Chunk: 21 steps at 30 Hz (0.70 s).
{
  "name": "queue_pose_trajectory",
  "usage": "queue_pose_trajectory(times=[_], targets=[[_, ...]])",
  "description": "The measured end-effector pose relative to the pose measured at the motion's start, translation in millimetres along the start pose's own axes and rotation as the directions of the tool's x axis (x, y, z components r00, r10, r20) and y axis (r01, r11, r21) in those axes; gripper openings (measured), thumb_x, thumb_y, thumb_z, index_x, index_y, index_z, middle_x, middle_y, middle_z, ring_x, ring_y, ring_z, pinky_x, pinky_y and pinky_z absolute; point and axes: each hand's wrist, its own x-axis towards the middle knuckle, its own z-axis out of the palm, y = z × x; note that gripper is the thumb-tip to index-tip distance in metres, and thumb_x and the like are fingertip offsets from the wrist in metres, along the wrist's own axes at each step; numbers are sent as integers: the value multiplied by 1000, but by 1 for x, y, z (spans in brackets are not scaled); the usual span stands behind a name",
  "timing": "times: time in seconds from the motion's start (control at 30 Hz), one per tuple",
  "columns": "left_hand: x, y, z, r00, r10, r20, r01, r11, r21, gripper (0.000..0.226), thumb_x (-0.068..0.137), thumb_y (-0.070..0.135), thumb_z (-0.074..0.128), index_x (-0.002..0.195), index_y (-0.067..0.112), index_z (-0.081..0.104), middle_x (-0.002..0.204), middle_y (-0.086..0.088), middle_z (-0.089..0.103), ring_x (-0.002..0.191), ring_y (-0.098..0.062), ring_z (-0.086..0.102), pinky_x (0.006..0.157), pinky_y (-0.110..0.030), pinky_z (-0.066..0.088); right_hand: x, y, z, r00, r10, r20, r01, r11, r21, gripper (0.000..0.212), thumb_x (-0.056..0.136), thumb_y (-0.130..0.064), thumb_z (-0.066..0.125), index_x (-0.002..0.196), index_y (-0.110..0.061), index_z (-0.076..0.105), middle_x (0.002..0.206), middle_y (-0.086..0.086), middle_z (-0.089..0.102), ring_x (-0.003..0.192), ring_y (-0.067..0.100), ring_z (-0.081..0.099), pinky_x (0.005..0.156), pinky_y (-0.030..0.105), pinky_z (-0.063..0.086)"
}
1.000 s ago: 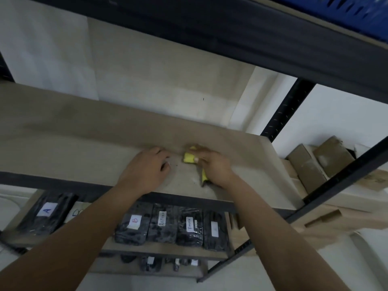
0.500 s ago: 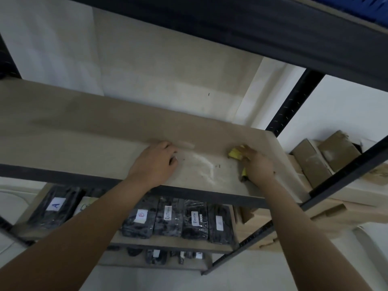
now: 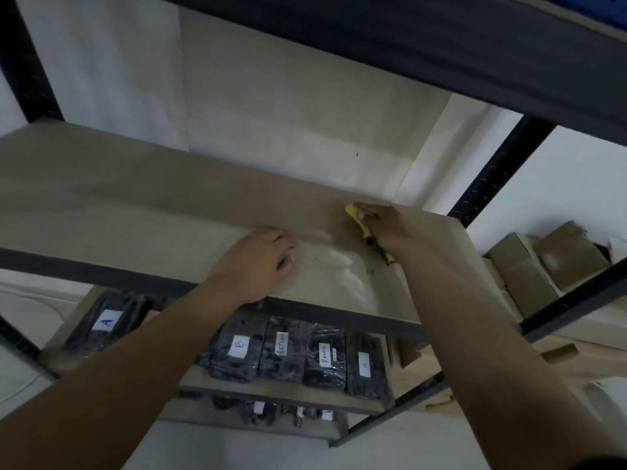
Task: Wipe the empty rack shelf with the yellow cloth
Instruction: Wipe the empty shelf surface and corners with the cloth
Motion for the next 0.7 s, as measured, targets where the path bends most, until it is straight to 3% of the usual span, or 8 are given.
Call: queue_pose_trajectory(times=[0.1, 0.17, 0.33, 0.4, 0.5, 0.6, 0.7], targets=[[0, -1, -1, 1000, -23, -2, 23, 1000, -17, 48, 88, 34, 35, 126, 14, 55, 130, -6, 54, 117, -23, 49, 102, -34, 39, 28, 0, 26, 993, -115, 33, 119, 981, -152, 34, 92, -24, 55, 125, -20, 58, 138, 3, 51, 126, 21, 48, 102, 24, 37], [-1, -1, 0, 1000, -28, -7, 28, 999, -19, 44, 90, 31, 38, 125, 13, 57, 128, -6, 55, 114, -23, 51, 100, -34, 40, 27, -2, 35, 987, -145, 67, 153, 979, -136, 31, 89, -25, 59, 120, -24, 62, 137, -1, 53, 128, 16, 47, 107, 27, 33], [0, -1, 1, 1000, -25, 4, 25, 1000, -18, 42, 92, 31, 39, 128, 14, 54, 128, -5, 53, 115, -22, 49, 99, -34, 40, -23, -2, 36, 952, -242, 190, 263, 960, -95, 28, 88, -20, 61, 115, -25, 65, 131, -5, 57, 124, 3, 46, 95, 2, 28], [0, -2, 1, 1000, -21, 5, 22, 999, -24, 40, 93, 28, 43, 130, 15, 53, 131, -4, 51, 117, -22, 47, 100, -33, 39, -53, -2, 34, 944, -233, 235, 238, 971, 7, 26, 87, -16, 61, 112, -22, 67, 130, -3, 58, 119, 0, 46, 94, -2, 27], [-1, -3, 1, 1000, -9, 11, 9, 1000, -18, 40, 94, 29, 43, 131, 16, 51, 134, -3, 50, 119, -21, 45, 100, -30, 36, -104, 0, 26, 930, -195, 313, 153, 976, 156, 25, 86, -13, 63, 101, -30, 71, 118, -12, 66, 116, -2, 53, 106, 16, 36], [0, -2, 1, 999, -11, 34, 12, 1000, -12, 40, 95, 29, 41, 133, 18, 49, 139, -1, 45, 124, -20, 43, 102, -31, 34, -148, -1, 7, 873, -187, 451, 75, 964, 255, 31, 86, -8, 61, 94, -36, 71, 97, -31, 67, 105, -7, 60, 90, 9, 44], [1, -1, 0, 999, -14, 35, 15, 1000, -9, 41, 95, 29, 40, 134, 19, 48, 141, -1, 44, 125, -21, 43, 103, -32, 34, -151, -2, -17, 914, -174, 367, 57, 949, 309, 26, 82, -16, 61, 93, -37, 72, 98, -21, 71, 98, 10, 66, 83, 20, 50]])
